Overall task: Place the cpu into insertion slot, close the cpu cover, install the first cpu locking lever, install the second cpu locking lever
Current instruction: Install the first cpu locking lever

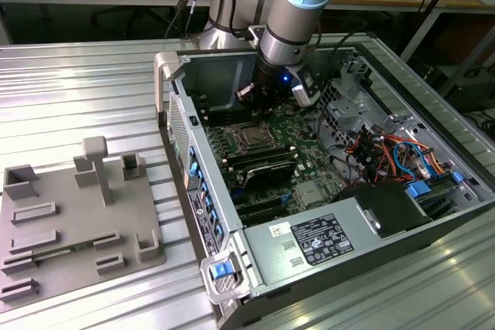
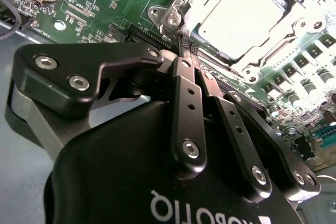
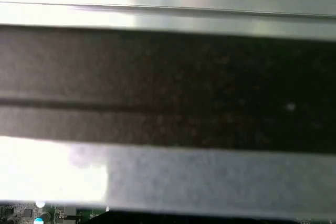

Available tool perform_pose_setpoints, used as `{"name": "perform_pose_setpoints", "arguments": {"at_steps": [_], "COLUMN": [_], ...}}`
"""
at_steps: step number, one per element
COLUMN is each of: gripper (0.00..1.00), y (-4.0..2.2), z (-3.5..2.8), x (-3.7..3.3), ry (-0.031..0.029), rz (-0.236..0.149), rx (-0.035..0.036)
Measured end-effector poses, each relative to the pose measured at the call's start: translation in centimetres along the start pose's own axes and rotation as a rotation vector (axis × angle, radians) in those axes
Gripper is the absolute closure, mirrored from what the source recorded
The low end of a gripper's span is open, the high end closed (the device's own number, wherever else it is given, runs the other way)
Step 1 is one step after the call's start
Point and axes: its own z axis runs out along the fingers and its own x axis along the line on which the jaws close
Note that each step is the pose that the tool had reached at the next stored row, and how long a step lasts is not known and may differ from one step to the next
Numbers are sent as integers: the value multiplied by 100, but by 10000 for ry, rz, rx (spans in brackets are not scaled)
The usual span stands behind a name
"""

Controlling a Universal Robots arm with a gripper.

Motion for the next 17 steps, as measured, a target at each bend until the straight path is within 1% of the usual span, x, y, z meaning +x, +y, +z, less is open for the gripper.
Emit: {"name": "perform_pose_setpoints", "arguments": {"at_steps": [8, 11, 12, 14, 15, 17], "gripper": [89, 89, 89, 89, 89, 89], "y": [-12, -11, -11, -11, -12, -12], "z": [1, 2, 3, 2, 2, 3], "x": [-1, -3, -3, -4, -4, -5], "ry": [2, 6, 8, 17, 19, 22], "rz": [-1, -2, 0, -3, -3, -5], "rx": [9, 69, 119, 251, 281, 304]}}
